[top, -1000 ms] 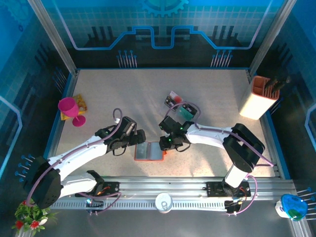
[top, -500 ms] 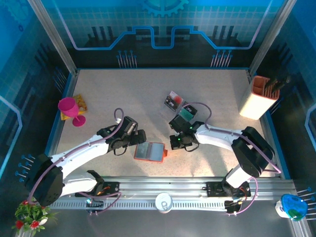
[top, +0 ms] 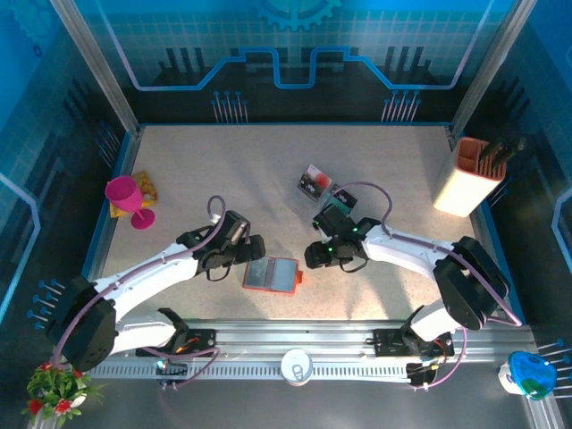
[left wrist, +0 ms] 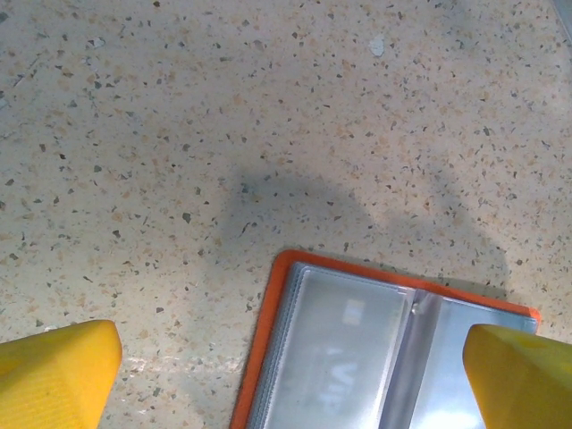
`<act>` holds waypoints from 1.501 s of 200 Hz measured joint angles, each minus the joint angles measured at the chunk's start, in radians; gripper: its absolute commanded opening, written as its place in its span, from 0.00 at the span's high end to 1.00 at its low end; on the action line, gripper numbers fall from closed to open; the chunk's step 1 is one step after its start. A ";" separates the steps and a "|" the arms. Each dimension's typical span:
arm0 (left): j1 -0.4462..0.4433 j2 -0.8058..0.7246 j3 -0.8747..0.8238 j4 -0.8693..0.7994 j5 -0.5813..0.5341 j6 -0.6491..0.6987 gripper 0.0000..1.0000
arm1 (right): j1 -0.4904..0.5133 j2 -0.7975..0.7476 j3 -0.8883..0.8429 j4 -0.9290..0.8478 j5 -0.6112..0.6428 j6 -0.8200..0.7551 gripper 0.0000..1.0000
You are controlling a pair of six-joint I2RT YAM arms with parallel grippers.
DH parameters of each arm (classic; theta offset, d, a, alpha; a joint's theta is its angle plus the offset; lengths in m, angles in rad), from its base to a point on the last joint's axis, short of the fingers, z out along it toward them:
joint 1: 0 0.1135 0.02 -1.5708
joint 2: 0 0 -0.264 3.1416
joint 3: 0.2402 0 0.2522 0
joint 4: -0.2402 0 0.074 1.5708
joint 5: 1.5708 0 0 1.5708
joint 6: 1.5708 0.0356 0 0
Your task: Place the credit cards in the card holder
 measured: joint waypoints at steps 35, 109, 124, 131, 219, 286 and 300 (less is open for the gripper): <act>0.000 0.002 0.000 0.006 0.000 0.000 0.01 | 0.093 0.026 0.001 0.008 -0.008 0.031 0.41; 0.000 0.003 0.001 0.006 0.000 0.000 0.01 | 0.102 0.103 0.021 0.034 -0.008 0.064 0.97; 0.000 0.003 0.001 0.006 0.000 0.000 0.01 | 0.084 0.103 0.026 0.049 -0.013 0.078 1.00; 0.000 0.003 0.001 0.006 0.000 0.000 0.01 | 0.069 0.103 0.026 0.058 -0.016 0.078 1.00; -0.001 0.026 0.001 0.015 0.003 0.001 0.01 | -0.070 0.002 -0.085 0.095 -0.031 0.079 0.98; -0.005 0.038 0.001 0.045 0.032 0.011 0.01 | -0.123 -0.125 -0.051 -0.011 -0.030 0.031 0.56; -0.006 0.038 0.001 0.054 0.044 0.020 0.01 | -0.164 -0.148 0.016 -0.055 -0.024 -0.003 0.53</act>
